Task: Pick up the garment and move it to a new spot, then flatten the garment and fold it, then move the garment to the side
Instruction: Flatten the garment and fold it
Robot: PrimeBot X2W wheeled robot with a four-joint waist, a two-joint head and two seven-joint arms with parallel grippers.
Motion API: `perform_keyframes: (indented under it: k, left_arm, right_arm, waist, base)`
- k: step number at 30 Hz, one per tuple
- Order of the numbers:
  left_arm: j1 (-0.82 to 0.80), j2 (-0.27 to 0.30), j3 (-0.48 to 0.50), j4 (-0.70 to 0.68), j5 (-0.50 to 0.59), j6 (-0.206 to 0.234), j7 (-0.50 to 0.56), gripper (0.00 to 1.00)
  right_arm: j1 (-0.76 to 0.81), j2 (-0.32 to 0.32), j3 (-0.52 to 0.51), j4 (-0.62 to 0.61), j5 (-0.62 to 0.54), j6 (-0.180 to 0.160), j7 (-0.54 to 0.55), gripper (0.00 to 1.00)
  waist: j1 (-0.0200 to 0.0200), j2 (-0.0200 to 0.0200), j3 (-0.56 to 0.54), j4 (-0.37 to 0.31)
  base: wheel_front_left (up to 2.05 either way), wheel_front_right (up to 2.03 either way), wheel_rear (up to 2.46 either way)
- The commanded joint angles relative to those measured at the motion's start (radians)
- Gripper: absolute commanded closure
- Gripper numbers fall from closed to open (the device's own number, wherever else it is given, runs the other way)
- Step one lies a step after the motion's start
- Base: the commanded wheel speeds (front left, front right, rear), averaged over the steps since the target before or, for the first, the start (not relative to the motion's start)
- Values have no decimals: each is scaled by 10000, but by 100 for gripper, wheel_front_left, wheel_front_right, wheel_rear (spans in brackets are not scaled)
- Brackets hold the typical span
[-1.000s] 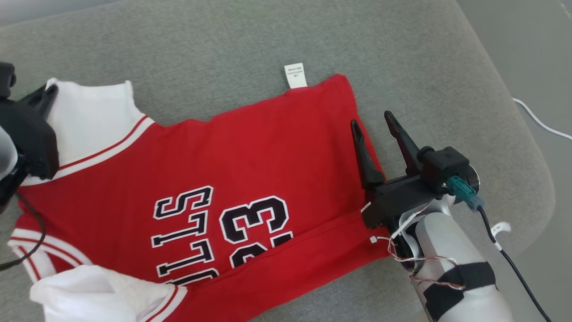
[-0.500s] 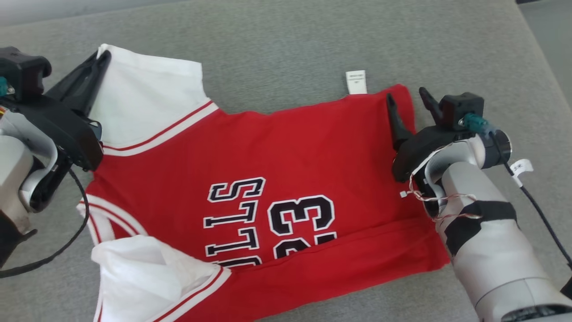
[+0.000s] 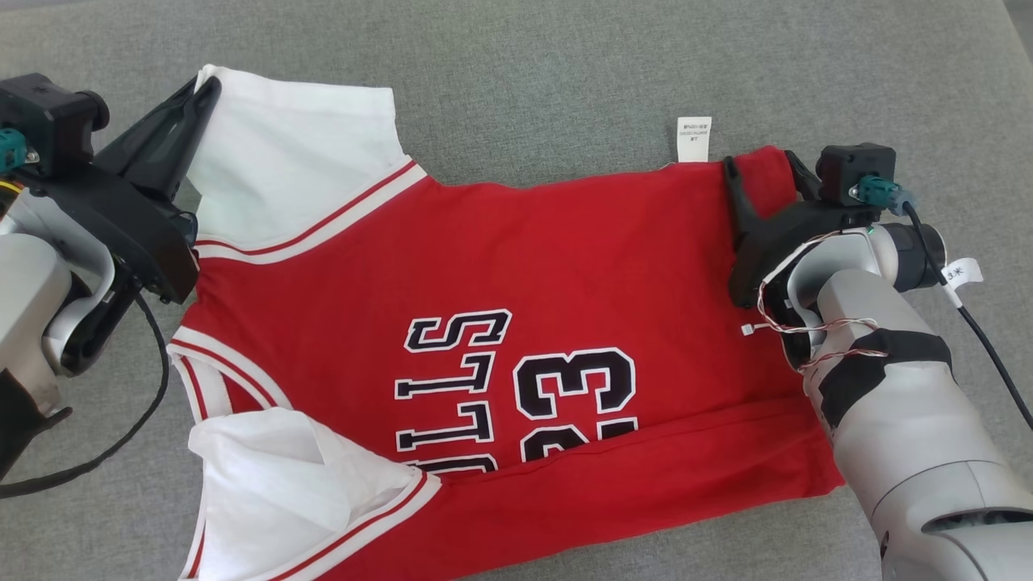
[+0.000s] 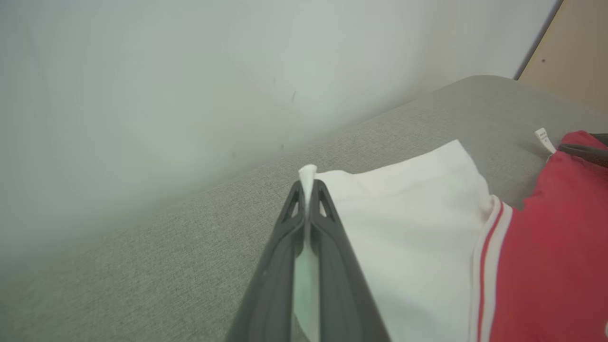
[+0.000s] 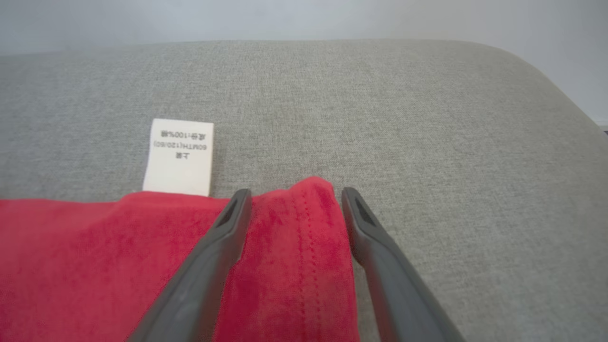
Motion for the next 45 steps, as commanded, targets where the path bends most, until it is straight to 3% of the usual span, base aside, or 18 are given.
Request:
perform_keyframes:
  k: [1, 9, 19, 25, 35, 45]
  left_arm:
    - [-101, 64, -51, -14, -57, 23, -94, 100]
    - [-237, 127, -99, 169, -203, 23, -151, 100]
    - [925, -439, 457, -76, -43, 23, -187, 100]
    - [2979, -569, 1914, -1152, 614, 190, -190, 100]
    - [7403, -1289, 4103, -3465, 1963, 937, -192, 100]
    - [9946, -2439, 5115, -3398, 2980, 845, -193, 100]
  right_arm:
    - [-142, 7, -77, 74, -162, -18, -75, 100]
    - [-454, -16, -449, 159, -487, -18, -346, 100]
    - [550, -2, -711, -59, -674, -19, -633, 100]
    - [1907, -71, -501, -1016, -98, -19, -645, 100]
    - [4206, -561, 207, -2559, 1544, -19, -647, 100]
    - [5932, -1097, 247, -3671, 2926, -19, -638, 100]
  waist:
    - [0, -1, 11, 17]
    - [0, -1, 0, 118]
    - [0, -1, -970, 456]
    - [0, -1, -1776, 612]
    - [0, -1, -2698, 965]
    - [0, -1, -3331, 1369]
  base:
    - [0, 0, 0]
    - [0, 0, 0]
    - [0, 0, 0]
    - [0, 0, 0]
    - [0, 0, 0]
    - [0, 0, 0]
